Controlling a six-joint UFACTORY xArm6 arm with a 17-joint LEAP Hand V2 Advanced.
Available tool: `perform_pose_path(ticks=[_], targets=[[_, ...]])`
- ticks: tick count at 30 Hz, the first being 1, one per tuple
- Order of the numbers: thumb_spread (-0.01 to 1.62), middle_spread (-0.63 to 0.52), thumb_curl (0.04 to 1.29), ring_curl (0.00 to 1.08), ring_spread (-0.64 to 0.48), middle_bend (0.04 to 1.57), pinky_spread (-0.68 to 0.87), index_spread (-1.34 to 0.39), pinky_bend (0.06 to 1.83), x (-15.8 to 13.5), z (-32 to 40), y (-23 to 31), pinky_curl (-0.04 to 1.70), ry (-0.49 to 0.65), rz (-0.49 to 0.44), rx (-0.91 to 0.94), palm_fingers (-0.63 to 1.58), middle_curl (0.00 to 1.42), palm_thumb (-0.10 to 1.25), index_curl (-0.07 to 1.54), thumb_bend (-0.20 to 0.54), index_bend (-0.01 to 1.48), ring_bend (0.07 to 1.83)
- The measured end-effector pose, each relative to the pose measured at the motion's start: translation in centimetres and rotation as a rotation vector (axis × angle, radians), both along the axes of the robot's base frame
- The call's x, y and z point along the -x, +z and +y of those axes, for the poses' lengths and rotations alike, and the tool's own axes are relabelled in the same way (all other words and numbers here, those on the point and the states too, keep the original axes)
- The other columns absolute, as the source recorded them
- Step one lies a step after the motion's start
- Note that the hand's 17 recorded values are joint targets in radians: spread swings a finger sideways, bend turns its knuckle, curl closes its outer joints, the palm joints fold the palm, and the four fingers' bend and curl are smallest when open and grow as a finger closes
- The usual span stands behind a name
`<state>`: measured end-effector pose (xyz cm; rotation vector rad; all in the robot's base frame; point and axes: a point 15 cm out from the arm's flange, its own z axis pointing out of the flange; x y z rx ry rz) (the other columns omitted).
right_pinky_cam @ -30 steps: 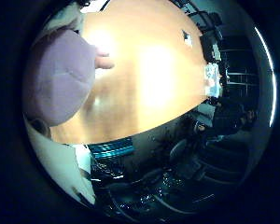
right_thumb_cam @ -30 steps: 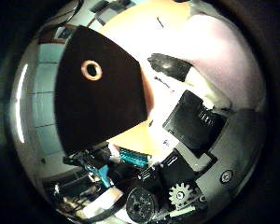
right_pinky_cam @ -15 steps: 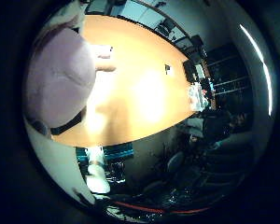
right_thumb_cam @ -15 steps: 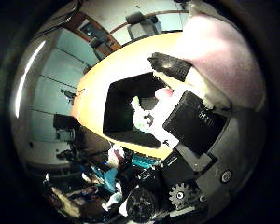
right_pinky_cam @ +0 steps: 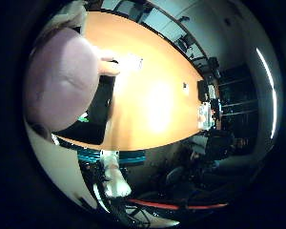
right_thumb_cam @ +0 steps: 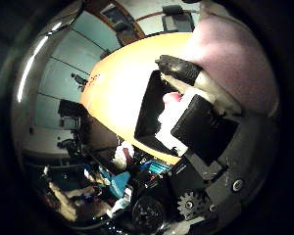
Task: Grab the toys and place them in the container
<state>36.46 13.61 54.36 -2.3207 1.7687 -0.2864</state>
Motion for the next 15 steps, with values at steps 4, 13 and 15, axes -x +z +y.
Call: perform_pose_path(ticks=[4,13,15], targets=[[1.25,-0.21,0.37,0.73,-0.24,1.07,-0.33,-0.34,1.00,-1.2,1.3,0.2,0.91,0.016,-0.046,-0.025,0.93,0.85,0.77,0.98,-0.046,0.69,1.22],[1.22,-0.14,0.30,0.48,0.03,0.56,0.23,-0.45,0.71,-1.4,4.1,-0.2,0.76,0.071,-0.049,-0.055,0.14,0.56,0.53,0.65,-0.025,0.34,0.85],[1.21,-0.09,0.29,0.42,0.12,0.49,0.39,-0.46,0.69,-1.2,4.7,-0.2,0.71,0.087,-0.042,-0.075,0.14,0.50,0.51,0.57,-0.022,0.29,0.76]])
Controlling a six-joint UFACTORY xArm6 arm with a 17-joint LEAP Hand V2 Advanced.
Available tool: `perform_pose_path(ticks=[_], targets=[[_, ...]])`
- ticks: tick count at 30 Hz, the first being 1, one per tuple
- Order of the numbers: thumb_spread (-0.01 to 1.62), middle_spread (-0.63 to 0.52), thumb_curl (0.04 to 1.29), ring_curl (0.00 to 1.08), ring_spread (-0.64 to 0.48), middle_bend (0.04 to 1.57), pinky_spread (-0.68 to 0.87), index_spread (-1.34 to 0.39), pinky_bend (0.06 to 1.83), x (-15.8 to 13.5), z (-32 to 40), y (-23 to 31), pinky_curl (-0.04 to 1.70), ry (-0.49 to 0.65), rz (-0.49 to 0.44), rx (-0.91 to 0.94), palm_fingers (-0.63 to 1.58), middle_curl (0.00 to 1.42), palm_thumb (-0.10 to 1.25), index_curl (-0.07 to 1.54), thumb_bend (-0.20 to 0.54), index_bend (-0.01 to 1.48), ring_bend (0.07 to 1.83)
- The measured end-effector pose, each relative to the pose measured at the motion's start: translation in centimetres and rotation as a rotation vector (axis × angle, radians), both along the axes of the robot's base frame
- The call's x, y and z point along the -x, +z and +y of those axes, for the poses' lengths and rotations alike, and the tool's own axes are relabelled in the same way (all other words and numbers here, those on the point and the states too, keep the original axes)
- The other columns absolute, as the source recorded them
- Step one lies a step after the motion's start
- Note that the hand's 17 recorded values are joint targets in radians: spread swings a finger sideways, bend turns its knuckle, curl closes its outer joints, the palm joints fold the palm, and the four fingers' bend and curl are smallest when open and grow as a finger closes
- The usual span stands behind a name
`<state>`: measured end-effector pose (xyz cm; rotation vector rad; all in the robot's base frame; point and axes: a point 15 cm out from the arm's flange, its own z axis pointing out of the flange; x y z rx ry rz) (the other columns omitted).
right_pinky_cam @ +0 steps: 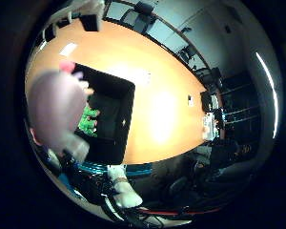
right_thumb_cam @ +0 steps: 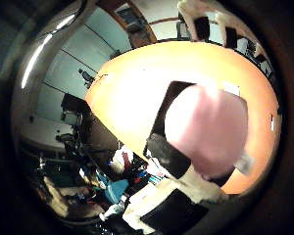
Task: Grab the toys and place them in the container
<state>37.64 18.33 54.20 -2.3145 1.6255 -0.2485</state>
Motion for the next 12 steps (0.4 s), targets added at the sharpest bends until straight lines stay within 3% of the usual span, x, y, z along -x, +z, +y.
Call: perform_pose_path(ticks=[5,12], targets=[[1.20,-0.06,0.27,0.33,0.18,0.39,0.54,-0.46,0.63,0.2,-0.1,0.2,0.61,0.002,0.001,-0.003,0.20,0.42,0.49,0.47,-0.018,0.22,0.65],[1.19,-0.08,0.27,0.24,0.18,0.36,0.55,-0.48,0.38,2.5,-2.7,-0.1,0.46,-0.033,0.067,0.025,0.30,0.38,0.49,0.44,-0.018,0.28,0.50]])
